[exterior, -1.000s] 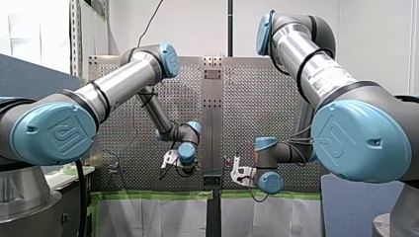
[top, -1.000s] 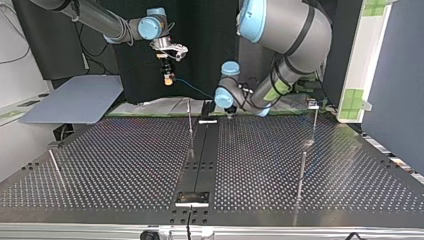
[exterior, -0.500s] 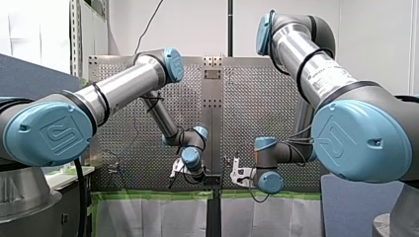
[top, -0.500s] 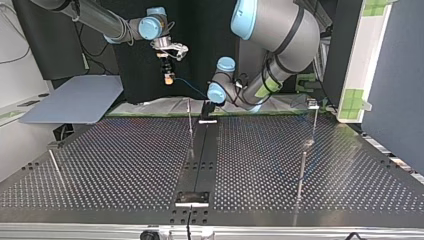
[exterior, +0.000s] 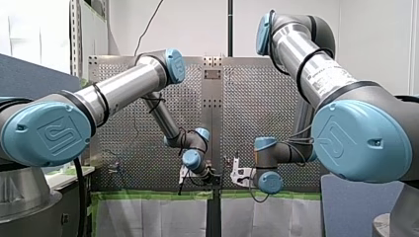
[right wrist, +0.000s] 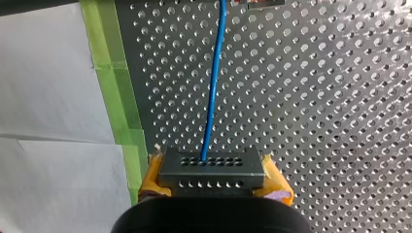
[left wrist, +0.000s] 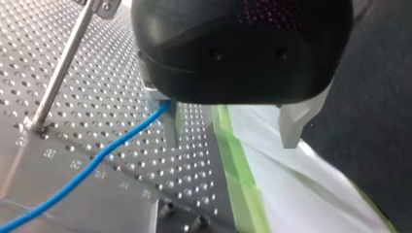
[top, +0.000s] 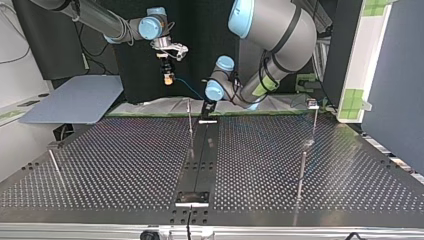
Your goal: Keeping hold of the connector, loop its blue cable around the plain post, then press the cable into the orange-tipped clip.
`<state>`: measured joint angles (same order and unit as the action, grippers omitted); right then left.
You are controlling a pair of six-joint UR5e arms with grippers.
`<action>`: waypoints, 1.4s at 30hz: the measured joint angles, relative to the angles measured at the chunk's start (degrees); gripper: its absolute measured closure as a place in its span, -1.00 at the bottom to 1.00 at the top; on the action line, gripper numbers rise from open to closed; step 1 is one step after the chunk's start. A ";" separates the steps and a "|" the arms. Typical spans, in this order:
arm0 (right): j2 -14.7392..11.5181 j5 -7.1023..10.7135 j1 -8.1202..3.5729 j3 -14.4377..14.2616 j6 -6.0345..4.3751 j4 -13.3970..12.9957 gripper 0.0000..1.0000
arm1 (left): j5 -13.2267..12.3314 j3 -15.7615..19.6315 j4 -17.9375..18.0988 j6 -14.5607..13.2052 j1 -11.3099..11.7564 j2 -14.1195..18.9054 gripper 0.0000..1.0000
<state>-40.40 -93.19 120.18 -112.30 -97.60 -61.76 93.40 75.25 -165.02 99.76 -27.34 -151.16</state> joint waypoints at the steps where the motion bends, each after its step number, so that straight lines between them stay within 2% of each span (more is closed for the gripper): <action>1: 0.00 -0.04 0.00 0.00 0.02 0.00 1.00 | -0.49 0.12 0.07 0.50 0.08 0.01 -1.00; 11: 0.00 -0.66 -0.22 0.01 0.36 -0.04 1.00 | -5.79 1.97 2.14 5.15 1.19 0.05 -1.00; 27: 0.00 -0.69 -0.41 0.01 0.81 -0.04 1.00 | -14.04 3.68 4.17 5.58 2.72 0.22 -1.00; 28: 0.00 -0.69 -0.41 0.01 0.82 -0.04 1.00 | -14.32 3.78 4.40 5.57 2.78 0.22 -0.65; 29: 0.00 -0.69 -0.41 0.01 0.81 -0.04 1.00 | -14.54 3.86 4.65 5.56 2.83 0.22 0.15; 30: 0.00 -0.69 -0.41 0.01 0.82 -0.04 1.00 | -14.75 3.93 5.03 5.55 2.86 0.22 0.15; 31: 0.00 -0.69 -0.42 0.01 0.81 -0.04 1.00 | -14.84 3.97 5.30 5.54 2.87 0.22 0.36; 32: 0.00 -0.69 -0.42 0.01 0.81 -0.04 1.00 | -14.90 3.99 5.55 5.53 2.88 0.22 0.82; 33: 0.00 -0.69 -0.42 0.01 0.82 -0.04 1.00 | -14.87 4.00 5.91 5.50 2.87 0.22 0.82; 34: 0.00 -0.69 -0.43 0.01 0.82 -0.03 1.00 | -14.78 4.03 6.19 5.49 2.87 0.22 1.00; 42: 0.00 -0.87 -0.69 0.02 0.79 0.07 1.00 | -12.74 4.15 6.94 5.95 2.63 0.46 1.00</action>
<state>-40.39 -94.06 119.49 -112.27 -96.81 -61.69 80.66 79.40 -158.08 105.71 -24.71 -150.70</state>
